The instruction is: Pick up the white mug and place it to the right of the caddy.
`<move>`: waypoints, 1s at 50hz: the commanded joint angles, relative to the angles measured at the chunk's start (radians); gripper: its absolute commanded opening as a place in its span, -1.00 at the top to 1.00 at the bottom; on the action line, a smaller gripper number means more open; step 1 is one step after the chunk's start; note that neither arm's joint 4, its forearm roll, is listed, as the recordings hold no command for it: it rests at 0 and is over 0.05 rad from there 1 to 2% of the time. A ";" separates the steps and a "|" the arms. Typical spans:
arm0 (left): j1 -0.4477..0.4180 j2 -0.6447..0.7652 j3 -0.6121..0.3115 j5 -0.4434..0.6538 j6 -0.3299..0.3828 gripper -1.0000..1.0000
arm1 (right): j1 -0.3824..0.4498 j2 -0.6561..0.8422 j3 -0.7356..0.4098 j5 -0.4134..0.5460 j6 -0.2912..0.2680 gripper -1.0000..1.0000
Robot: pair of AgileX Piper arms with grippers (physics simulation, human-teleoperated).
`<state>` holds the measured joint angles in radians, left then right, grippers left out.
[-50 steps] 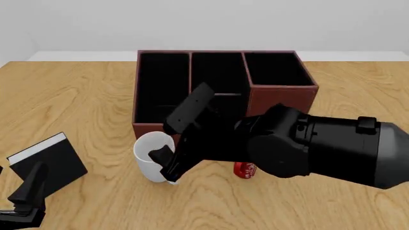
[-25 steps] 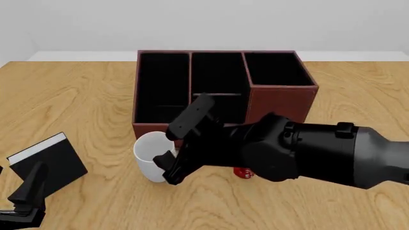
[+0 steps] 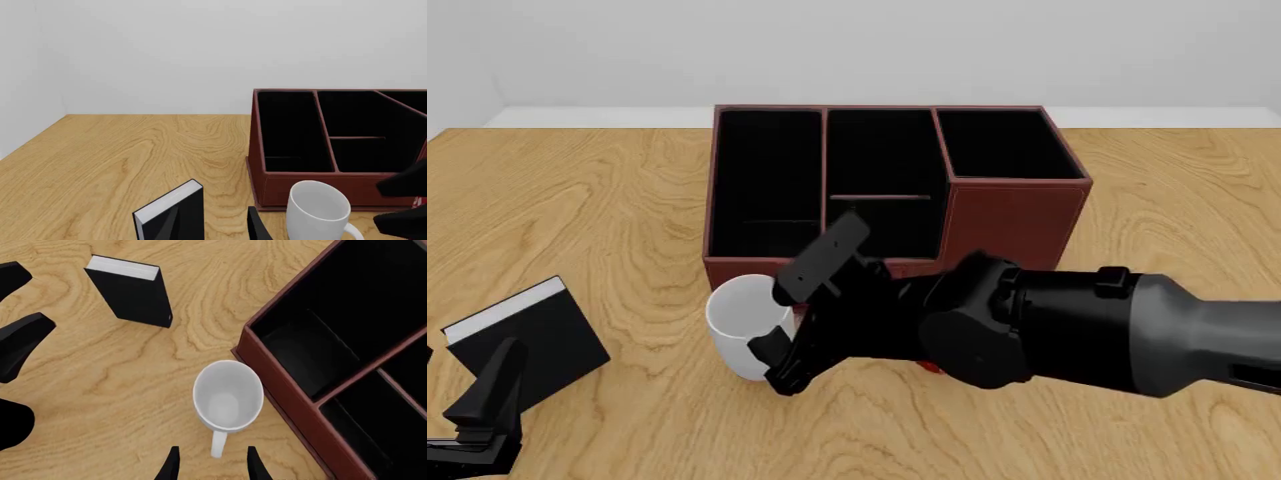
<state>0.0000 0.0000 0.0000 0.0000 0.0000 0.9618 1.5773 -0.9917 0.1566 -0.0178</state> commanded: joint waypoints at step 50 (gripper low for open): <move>0.000 0.000 0.000 0.000 0.000 -1.00 | -0.003 0.101 0.033 -0.071 0.071 -1.00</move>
<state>0.0000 0.0000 0.0000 0.0000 0.0000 0.9593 1.6611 -0.9589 0.0975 0.0425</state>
